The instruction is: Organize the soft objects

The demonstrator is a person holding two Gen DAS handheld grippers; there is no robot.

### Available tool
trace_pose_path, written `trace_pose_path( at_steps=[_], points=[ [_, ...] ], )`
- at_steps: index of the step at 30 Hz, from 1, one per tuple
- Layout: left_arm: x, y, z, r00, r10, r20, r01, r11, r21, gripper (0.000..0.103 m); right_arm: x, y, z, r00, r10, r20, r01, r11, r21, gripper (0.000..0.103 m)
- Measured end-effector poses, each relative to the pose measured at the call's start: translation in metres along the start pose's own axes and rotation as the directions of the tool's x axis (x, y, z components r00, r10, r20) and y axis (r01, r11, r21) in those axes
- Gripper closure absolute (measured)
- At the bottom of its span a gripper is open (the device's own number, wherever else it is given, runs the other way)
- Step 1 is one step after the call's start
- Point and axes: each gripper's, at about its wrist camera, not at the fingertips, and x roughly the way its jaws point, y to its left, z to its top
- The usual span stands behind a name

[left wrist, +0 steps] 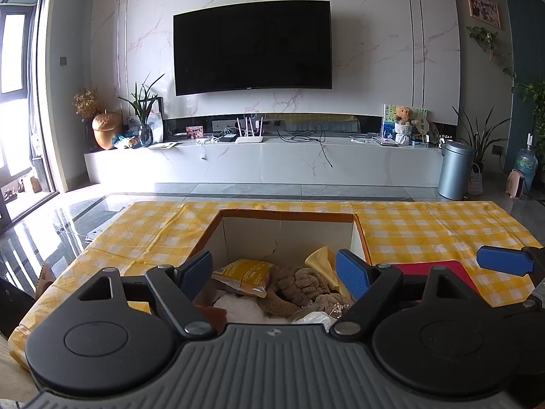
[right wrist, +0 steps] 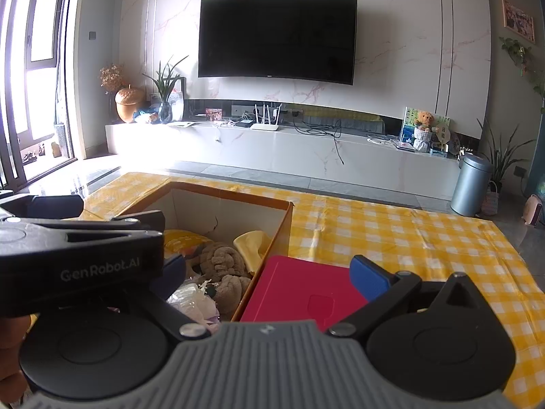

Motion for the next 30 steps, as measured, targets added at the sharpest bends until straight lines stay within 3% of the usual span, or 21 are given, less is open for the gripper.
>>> trace_pose_path(
  at_steps=[30],
  points=[
    [0.0041,0.0031,-0.001,0.999,0.017,-0.034,-0.017,1.0,-0.01,0.007,0.0062,-0.0001,-0.0031,1.0,-0.008,-0.024,0.008,1.0,-0.003,0.003]
  ],
)
